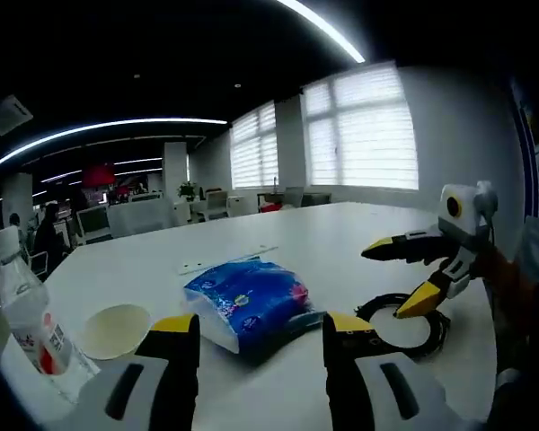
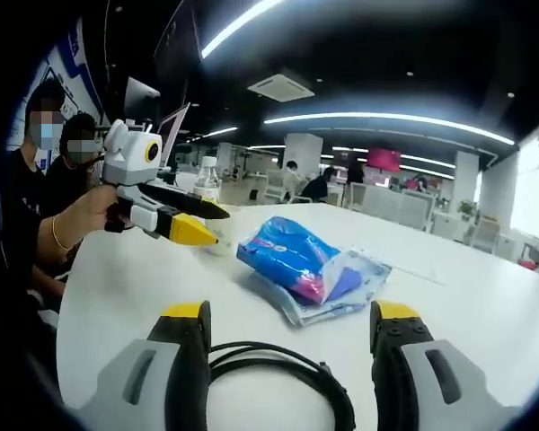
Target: Arrange the tabletop items into an orderly group along one side of the table until the central work area is clear of visible clutter.
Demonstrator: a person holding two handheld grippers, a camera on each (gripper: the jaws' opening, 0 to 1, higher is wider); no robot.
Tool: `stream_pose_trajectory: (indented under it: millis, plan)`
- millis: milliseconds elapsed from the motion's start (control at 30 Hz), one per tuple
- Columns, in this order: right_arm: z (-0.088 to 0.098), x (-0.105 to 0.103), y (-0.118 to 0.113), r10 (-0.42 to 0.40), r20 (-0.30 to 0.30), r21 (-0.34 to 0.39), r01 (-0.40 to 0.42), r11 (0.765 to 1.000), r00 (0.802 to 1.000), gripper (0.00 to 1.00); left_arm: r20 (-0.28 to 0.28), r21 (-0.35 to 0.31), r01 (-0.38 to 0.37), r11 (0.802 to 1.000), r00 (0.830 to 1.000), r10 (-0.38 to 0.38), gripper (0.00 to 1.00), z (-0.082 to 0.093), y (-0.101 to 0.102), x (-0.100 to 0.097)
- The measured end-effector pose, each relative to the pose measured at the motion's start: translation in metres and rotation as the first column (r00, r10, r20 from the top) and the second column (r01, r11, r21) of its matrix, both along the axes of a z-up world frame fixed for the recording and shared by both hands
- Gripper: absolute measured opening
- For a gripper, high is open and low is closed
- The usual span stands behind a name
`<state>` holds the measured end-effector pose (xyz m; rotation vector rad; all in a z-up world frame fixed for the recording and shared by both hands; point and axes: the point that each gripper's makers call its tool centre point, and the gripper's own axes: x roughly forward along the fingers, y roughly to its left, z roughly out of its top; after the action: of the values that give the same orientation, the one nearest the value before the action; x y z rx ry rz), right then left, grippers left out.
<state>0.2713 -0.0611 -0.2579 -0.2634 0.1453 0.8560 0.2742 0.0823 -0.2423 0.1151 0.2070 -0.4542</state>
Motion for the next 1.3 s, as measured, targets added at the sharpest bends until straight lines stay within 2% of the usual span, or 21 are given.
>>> stream_pose_trajectory:
  millis: [200, 367, 467, 633, 767, 933, 1033, 1100, 1133, 1300]
  plan:
    - [-0.004, 0.004, 0.007, 0.005, -0.008, -0.025, -0.006, 1.000, 1.000, 0.68, -0.013, -0.042, -0.009, 0.999, 1.000, 0.008, 0.53, 0.002, -0.002, 0.006]
    - [-0.001, 0.014, 0.009, -0.015, -0.027, 0.003, 0.015, 1.000, 1.000, 0.63, -0.005, -0.005, -0.024, 1.000, 1.000, 0.024, 0.48, 0.000, -0.005, 0.013]
    - [0.002, 0.020, 0.009, -0.028, -0.023, 0.020, 0.028, 0.999, 0.999, 0.60, -0.022, -0.012, -0.047, 0.999, 0.999, 0.047, 0.48, -0.005, -0.001, 0.016]
    - [0.002, 0.029, 0.010, -0.047, -0.026, 0.035, 0.048, 0.998, 0.999, 0.55, -0.008, -0.019, -0.065, 0.998, 0.998, 0.065, 0.46, -0.005, 0.001, 0.020]
    - [0.003, 0.036, 0.013, -0.060, -0.027, 0.042, 0.061, 0.997, 0.998, 0.50, -0.013, -0.078, -0.087, 0.993, 0.996, 0.086, 0.42, -0.003, 0.002, 0.025]
    - [0.003, 0.044, 0.017, -0.080, -0.054, 0.057, 0.084, 0.995, 0.995, 0.50, -0.059, -0.128, -0.094, 0.987, 0.994, 0.087, 0.38, -0.007, 0.001, 0.029]
    - [0.005, 0.049, 0.020, -0.083, -0.087, 0.104, 0.092, 0.990, 0.993, 0.49, -0.067, -0.129, -0.103, 0.986, 0.993, 0.094, 0.38, -0.009, 0.001, 0.032]
    - [0.004, 0.053, 0.022, -0.089, -0.086, 0.099, 0.098, 0.990, 0.992, 0.48, -0.076, -0.117, -0.113, 0.987, 0.992, 0.104, 0.38, -0.011, 0.002, 0.033]
    - [0.003, 0.056, 0.022, -0.105, -0.085, 0.087, 0.113, 0.990, 0.991, 0.47, -0.082, -0.087, -0.131, 0.987, 0.989, 0.124, 0.38, -0.013, 0.006, 0.035]
    - [-0.002, 0.068, 0.028, -0.134, -0.096, 0.076, 0.142, 0.987, 0.986, 0.44, -0.065, -0.071, -0.142, 0.987, 0.988, 0.138, 0.38, -0.010, 0.006, 0.039]
